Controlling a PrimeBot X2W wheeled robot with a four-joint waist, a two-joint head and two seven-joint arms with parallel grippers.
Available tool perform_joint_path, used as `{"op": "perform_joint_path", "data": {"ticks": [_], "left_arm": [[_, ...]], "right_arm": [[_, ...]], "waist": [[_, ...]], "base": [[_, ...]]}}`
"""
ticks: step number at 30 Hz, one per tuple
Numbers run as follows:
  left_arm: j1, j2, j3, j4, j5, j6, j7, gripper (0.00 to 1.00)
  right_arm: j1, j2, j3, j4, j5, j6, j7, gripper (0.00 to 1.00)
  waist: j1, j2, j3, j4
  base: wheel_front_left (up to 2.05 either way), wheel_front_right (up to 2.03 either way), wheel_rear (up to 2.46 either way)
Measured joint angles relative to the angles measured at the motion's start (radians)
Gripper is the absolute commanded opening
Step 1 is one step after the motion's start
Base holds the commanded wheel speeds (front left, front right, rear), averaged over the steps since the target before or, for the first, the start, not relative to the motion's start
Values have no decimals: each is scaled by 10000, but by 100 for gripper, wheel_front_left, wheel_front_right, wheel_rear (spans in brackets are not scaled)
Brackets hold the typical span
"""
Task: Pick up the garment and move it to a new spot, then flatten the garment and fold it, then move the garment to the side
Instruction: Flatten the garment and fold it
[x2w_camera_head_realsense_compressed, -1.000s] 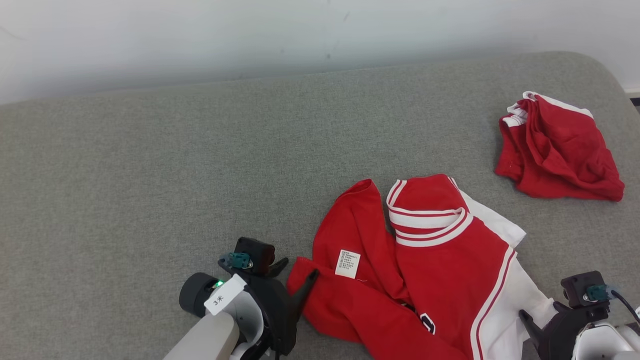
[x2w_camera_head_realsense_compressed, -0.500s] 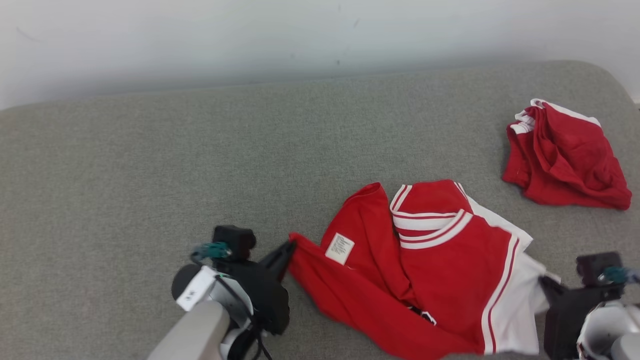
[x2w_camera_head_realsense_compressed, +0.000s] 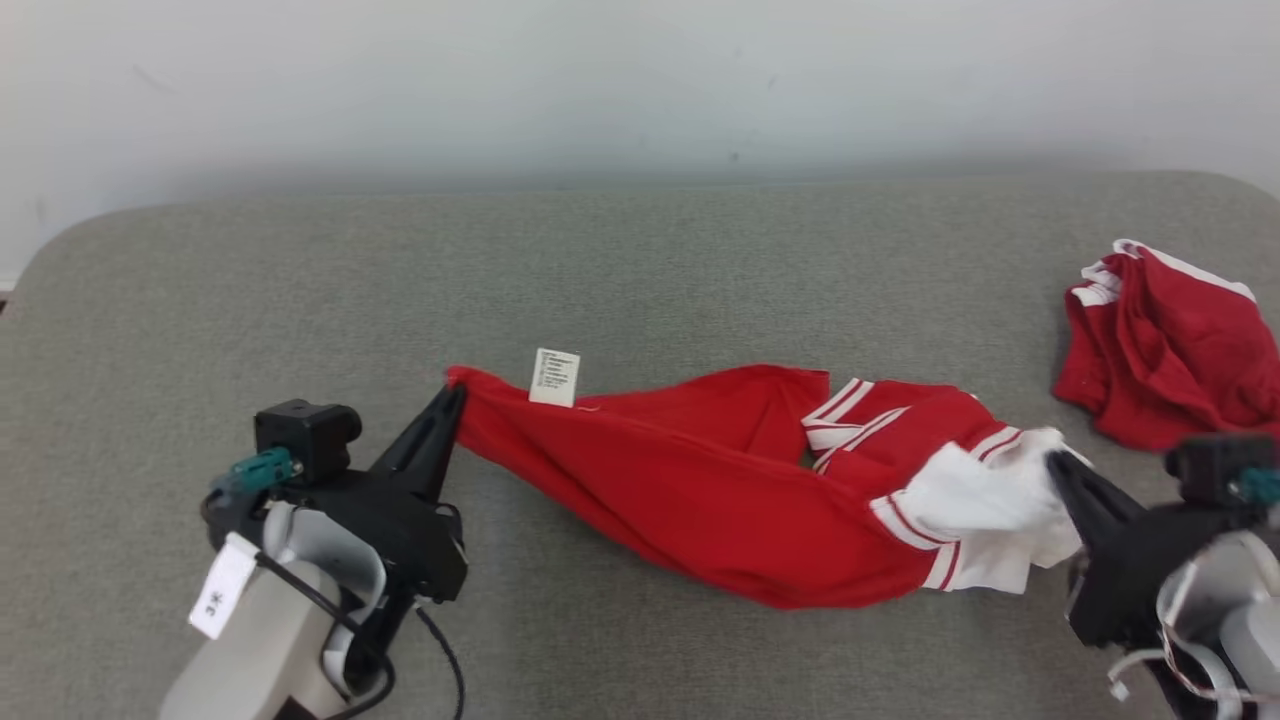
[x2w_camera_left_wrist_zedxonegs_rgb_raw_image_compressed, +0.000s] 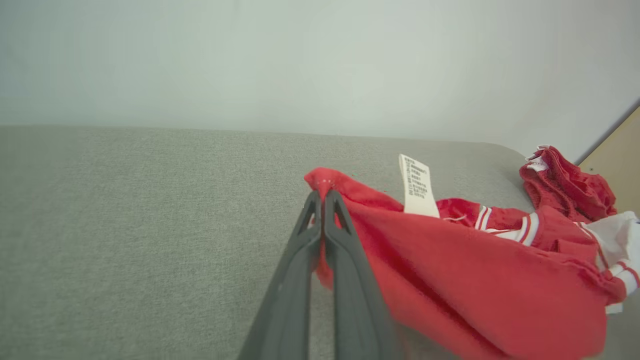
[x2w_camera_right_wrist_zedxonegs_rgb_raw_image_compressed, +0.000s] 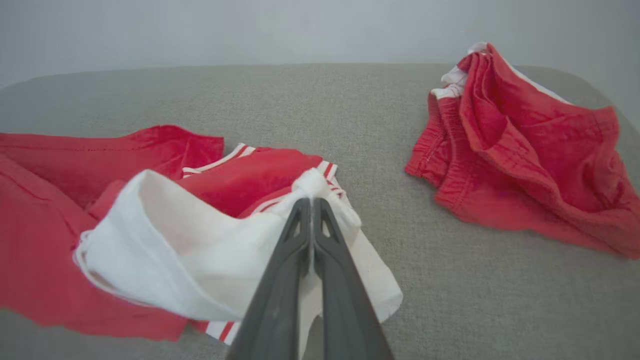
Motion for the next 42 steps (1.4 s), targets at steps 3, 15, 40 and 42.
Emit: {"op": "perform_joint_path", "data": {"ticks": [3,15,40,42], "left_arm": [[-22,334,67,-105,-107,-96,186,0],[-6287,1091,1553,71,-1503,-341,1942,0],[582,1494,35,-130,-1620,-349,-506,0],[703,1511,-58,-148,-1580,-349,-606,0]], "right_arm": [[-836,44,464,-94,0,288,520,0],[-9697,1365,483,1386,-1333,809,1866,0],[-2606,1469,437,3175,-518,1569,-3030,0],[-1975,1465,385,3089,-376,1569,-3145,0]], "waist": [[0,0,20,193],[4,1,1250,308],[-2,0,628,298],[-2,0,435,276]], "base": [[0,0,0],[0,0,0],[0,0,0],[0,0,0]]}}
